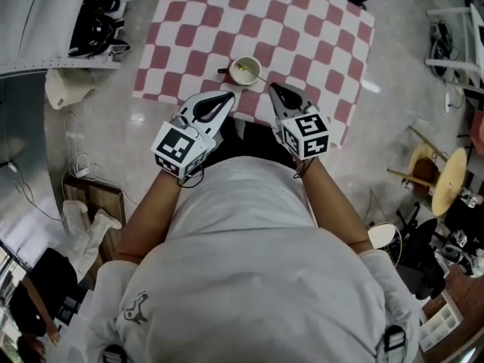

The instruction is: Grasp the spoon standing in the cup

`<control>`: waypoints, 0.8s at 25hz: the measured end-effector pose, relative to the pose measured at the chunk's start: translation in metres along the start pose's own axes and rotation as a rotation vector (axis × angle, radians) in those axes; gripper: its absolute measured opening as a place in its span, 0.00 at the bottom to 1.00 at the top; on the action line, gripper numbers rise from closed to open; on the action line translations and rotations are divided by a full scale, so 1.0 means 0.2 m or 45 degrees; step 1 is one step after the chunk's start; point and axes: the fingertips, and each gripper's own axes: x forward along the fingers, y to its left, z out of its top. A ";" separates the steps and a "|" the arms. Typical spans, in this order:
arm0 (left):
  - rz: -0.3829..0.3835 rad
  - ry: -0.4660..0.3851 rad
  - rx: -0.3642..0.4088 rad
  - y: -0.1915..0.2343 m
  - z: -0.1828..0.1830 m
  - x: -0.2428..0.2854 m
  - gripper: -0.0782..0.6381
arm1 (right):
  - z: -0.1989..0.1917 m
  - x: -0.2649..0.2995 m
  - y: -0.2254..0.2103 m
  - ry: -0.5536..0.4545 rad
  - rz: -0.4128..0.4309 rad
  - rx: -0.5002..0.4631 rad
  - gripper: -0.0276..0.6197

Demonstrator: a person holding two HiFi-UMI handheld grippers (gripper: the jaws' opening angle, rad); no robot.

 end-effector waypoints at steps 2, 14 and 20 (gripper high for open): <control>-0.003 -0.022 0.024 -0.01 0.04 -0.03 0.13 | 0.06 -0.04 0.01 -0.042 -0.017 -0.020 0.09; 0.016 -0.167 0.181 -0.03 0.33 -0.22 0.13 | 0.44 -0.28 0.12 -0.263 -0.105 -0.123 0.09; 0.014 -0.192 0.191 -0.03 0.35 -0.25 0.13 | 0.48 -0.34 0.13 -0.284 -0.122 -0.101 0.09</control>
